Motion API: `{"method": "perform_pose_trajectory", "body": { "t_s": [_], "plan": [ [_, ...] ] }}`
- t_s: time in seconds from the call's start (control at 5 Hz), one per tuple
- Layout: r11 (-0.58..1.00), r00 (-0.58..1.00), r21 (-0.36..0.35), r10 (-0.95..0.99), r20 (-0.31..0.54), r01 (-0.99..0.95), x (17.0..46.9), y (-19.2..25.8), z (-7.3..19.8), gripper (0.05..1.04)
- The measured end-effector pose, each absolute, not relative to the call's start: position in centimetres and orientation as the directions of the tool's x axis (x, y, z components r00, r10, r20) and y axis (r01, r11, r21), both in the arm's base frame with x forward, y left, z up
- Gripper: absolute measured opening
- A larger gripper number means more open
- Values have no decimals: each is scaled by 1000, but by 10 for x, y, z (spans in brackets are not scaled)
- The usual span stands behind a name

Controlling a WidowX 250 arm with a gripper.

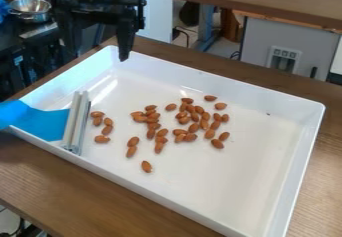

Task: Sweep into pile

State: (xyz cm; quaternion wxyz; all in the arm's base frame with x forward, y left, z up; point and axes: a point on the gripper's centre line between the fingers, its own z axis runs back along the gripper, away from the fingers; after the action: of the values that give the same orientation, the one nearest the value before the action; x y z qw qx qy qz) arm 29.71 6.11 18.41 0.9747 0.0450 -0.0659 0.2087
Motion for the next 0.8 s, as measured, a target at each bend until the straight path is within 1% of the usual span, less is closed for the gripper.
{"method": "perform_pose_trajectory", "body": {
  "t_s": [0.2,0.4,0.6,0.8],
  "plan": [
    [909,907,65,402,128,-412,298,62,177,1000],
    [911,909,66,396,129,-407,302,72,159,1000],
    [910,906,65,396,148,-409,304,84,149,1000],
    [906,897,55,406,174,-421,301,95,134,1000]
  ]
}}
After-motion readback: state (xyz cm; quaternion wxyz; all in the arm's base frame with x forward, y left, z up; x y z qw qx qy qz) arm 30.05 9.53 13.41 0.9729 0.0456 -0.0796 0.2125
